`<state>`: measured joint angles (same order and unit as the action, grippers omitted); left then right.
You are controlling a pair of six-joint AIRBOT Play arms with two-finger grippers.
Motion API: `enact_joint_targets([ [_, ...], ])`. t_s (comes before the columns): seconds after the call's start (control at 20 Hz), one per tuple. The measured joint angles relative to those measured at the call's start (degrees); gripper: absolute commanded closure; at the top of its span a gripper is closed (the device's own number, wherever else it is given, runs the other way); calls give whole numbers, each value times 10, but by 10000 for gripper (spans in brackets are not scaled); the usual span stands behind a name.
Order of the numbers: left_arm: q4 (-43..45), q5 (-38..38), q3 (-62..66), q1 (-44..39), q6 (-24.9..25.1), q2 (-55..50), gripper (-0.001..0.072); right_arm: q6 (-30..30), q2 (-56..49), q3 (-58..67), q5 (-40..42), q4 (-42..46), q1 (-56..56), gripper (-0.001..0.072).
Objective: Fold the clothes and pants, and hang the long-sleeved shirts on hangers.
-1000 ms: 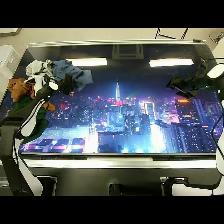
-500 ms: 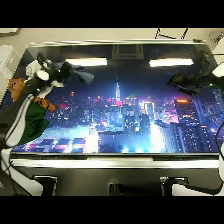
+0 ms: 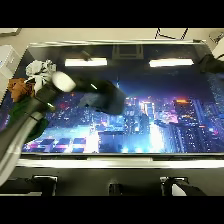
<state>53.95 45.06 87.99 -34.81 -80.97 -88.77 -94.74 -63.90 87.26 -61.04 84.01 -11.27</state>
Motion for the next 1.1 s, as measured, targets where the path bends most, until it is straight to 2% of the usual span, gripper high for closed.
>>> enact_joint_targets([
  [0.05,0,-13,-12,-43,-14,-14,589,-5,12,0,-2,7,0,37],
  [0.1,0,-29,-19,-80,-35,-30,215,-10,20,0,-13,12,0,37],
  [0.15,-4,-39,-23,-110,-54,-46,3,-13,25,0,-24,16,0,37],
  [0.25,-15,-38,-20,-144,-79,-69,1,-16,26,0,-59,24,0,37],
  [0.4,1,28,9,-116,-86,-78,1,-18,9,-8,-133,21,0,37],
  [0.6,40,143,38,37,-89,-71,1,4,-15,-107,-223,-42,0,10],
  [0.8,47,214,-4,204,-90,-71,1,37,-22,-267,-240,-121,0,-3],
  [0.95,-2,198,-75,283,-86,-74,1,53,-24,-352,-209,-160,0,-4],
  [1.1,-81,142,-143,315,-59,-81,2,61,-26,-391,-171,-184,0,-5],
])
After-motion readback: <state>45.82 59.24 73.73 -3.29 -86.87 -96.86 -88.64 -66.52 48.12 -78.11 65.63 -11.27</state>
